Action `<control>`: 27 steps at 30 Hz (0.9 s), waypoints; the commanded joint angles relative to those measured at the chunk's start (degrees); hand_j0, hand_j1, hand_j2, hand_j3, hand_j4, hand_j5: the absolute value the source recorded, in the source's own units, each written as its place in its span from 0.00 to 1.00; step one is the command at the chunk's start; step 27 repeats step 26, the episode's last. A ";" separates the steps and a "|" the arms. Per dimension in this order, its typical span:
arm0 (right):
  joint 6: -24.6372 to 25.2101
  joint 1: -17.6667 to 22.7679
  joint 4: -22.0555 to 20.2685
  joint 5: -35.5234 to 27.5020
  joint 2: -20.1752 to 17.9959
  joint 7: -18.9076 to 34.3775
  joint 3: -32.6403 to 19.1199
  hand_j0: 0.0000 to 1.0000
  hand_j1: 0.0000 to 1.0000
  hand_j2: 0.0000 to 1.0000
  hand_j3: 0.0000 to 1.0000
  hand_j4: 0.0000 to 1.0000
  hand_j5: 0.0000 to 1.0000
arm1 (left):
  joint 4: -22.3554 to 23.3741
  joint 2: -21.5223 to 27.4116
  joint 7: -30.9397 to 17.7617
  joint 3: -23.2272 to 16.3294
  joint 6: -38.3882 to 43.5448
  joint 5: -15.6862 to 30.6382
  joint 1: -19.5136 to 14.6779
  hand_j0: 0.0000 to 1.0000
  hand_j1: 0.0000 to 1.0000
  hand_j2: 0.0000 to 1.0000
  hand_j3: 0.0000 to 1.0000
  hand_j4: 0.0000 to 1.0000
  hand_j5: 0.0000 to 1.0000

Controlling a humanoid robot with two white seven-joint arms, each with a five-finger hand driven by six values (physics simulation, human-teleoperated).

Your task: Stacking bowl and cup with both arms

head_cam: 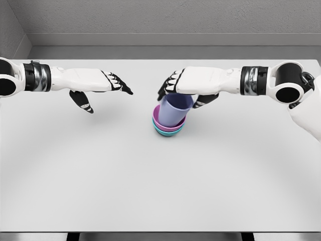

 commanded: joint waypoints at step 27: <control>0.17 4.92 18.05 -3.36 -7.51 -0.03 -14.83 1.00 1.00 1.00 1.00 1.00 1.00 | 3.08 1.08 0.03 0.76 0.14 0.24 0.97 1.00 1.00 1.00 1.00 1.00 1.00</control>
